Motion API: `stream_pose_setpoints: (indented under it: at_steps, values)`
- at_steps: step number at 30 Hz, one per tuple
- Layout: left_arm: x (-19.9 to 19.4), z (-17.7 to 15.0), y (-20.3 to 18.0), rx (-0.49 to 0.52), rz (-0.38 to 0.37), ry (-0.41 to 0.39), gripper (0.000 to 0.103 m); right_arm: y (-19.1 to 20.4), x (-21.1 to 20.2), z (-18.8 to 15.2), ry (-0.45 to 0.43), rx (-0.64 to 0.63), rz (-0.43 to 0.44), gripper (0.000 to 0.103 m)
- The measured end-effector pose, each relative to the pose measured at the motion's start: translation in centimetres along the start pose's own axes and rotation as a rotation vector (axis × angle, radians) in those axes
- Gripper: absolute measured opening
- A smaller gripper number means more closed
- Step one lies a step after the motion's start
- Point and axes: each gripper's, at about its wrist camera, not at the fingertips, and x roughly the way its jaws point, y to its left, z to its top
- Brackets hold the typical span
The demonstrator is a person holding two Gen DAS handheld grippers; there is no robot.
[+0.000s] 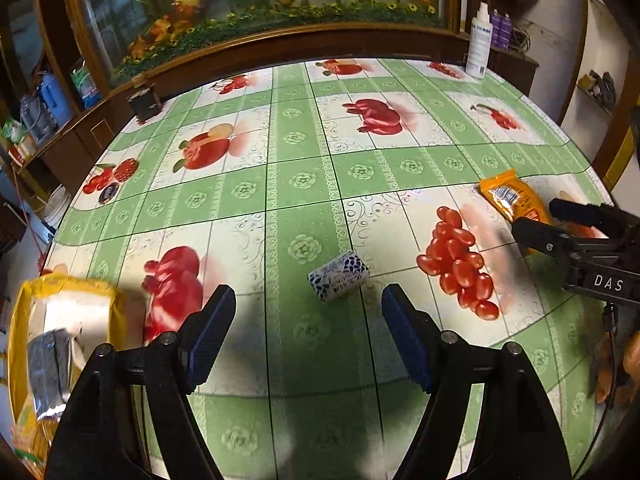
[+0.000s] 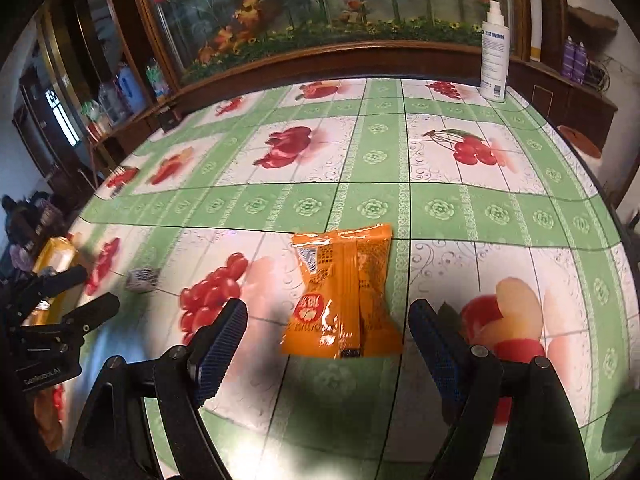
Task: Organize snacks
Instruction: 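Grasp the wrapped candy with the left gripper while the right grasps the orange snack pack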
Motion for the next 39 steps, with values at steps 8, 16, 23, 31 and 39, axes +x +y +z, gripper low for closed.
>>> stream_pose_setpoints:
  at_steps: [8,16,23,31,39]
  values:
    - [2.6,0.3,0.4,-0.021,-0.018,0.01,0.069,1.1,1.8,0.3,0.04,-0.065,-0.081,0.072]
    - [1.9,0.0,0.2,-0.047,-0.105,0.011,0.016,1.5,1.5,0.3,0.02,-0.09,-0.079,0.045]
    - [-0.8,-2.5,2.7,-0.178,-0.195,0.005,0.016,1.9,-0.8,-0.9,-0.009,-0.038,0.027,0.043]
    - [-5.3,-5.2,4.7,-0.263,-0.135,-0.04,0.016,5.4,-3.8,-2.2,-0.049,-0.055,0.118,0.043]
    - [-10.0,-7.7,7.6,-0.348,0.039,-0.115,0.016,8.5,-6.3,-3.6,-0.081,-0.065,0.202,0.043]
